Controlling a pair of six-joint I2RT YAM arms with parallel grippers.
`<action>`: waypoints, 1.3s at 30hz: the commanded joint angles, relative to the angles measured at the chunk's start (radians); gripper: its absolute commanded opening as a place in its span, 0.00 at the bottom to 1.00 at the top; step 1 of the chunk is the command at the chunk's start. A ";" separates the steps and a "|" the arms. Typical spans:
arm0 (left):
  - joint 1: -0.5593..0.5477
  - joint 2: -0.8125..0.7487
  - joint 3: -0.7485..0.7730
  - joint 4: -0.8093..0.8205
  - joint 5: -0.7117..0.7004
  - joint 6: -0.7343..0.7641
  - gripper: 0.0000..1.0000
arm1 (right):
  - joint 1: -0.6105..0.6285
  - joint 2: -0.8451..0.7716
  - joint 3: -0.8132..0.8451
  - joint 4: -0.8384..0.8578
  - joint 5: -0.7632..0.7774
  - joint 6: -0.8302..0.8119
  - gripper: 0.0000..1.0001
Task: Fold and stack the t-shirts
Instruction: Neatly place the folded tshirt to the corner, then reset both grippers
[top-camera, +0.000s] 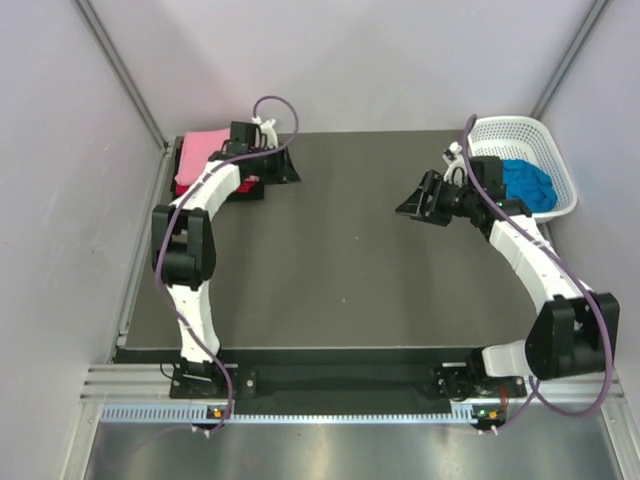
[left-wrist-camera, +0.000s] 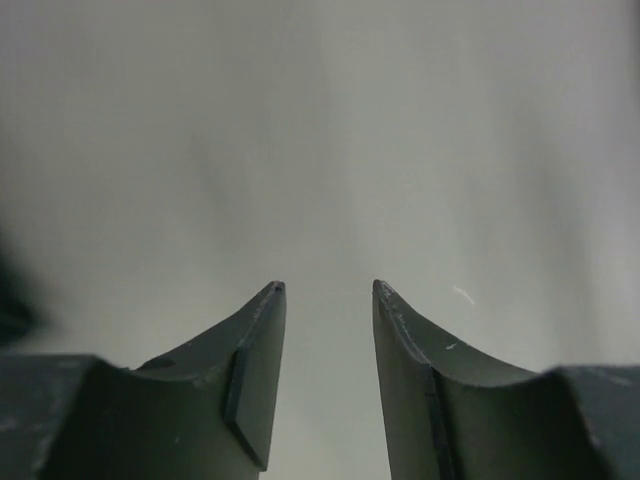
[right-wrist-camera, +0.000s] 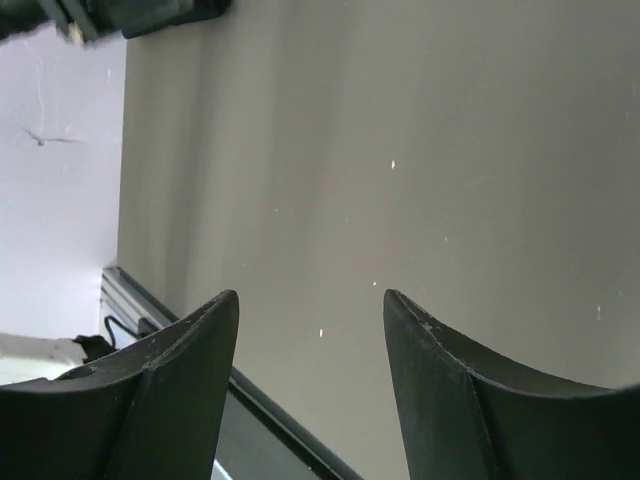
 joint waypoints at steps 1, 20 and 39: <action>-0.124 -0.241 -0.169 0.095 0.109 -0.056 0.44 | 0.025 -0.156 -0.038 -0.024 0.076 -0.022 0.61; -0.371 -1.127 -0.877 0.279 -0.189 -0.206 0.99 | 0.048 -0.604 -0.217 -0.163 0.271 -0.064 1.00; -0.371 -1.234 -0.895 0.267 -0.177 -0.215 0.99 | 0.049 -0.629 -0.263 -0.137 0.269 -0.038 1.00</action>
